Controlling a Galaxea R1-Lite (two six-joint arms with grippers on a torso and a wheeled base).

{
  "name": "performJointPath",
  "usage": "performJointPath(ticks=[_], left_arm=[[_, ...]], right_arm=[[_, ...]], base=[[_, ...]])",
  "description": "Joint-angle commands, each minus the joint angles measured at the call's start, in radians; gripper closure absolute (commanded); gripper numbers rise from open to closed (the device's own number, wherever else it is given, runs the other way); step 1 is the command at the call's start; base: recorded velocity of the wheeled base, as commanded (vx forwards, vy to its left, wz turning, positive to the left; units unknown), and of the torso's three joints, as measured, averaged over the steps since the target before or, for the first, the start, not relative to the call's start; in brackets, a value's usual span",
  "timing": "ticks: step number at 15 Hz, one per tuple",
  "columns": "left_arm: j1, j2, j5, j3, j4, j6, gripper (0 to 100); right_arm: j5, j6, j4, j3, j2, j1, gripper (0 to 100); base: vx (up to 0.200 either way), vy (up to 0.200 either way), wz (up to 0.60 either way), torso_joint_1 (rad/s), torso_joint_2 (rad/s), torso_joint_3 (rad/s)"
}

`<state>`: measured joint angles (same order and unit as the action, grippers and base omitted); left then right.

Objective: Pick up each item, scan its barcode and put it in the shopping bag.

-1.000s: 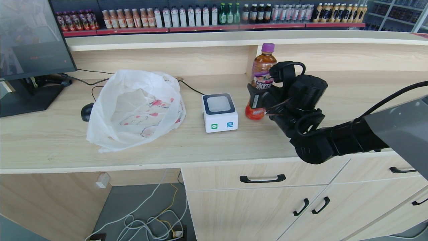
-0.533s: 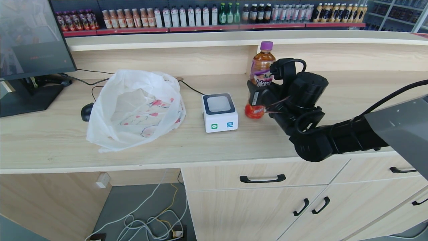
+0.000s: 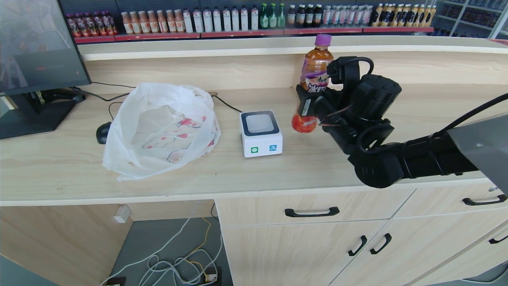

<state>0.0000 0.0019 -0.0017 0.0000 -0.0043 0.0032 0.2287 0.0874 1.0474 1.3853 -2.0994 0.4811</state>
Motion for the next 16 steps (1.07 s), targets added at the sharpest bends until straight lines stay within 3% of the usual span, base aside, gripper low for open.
performJointPath(ticks=[1,8,12,16], left_arm=[[0.000,0.000,0.000,0.000,0.000,0.000,0],[0.000,0.000,0.000,0.000,0.000,0.000,0],[0.000,0.000,0.000,0.000,0.000,0.000,0],[0.000,0.000,0.000,0.000,0.000,0.000,0]], right_arm=[[0.003,0.002,0.000,-0.009,0.041,0.010,100],[0.015,0.003,0.028,-0.149,0.202,0.024,100],[0.040,0.003,0.197,-0.405,0.300,0.050,100],[0.047,0.006,0.235,-0.574,0.412,0.088,100]], base=[[0.000,0.000,0.00,0.000,0.00,0.000],[0.000,0.000,0.00,0.000,0.00,0.000],[0.000,0.000,0.00,0.000,0.00,0.000],[0.000,0.000,0.00,0.000,0.00,0.000]])
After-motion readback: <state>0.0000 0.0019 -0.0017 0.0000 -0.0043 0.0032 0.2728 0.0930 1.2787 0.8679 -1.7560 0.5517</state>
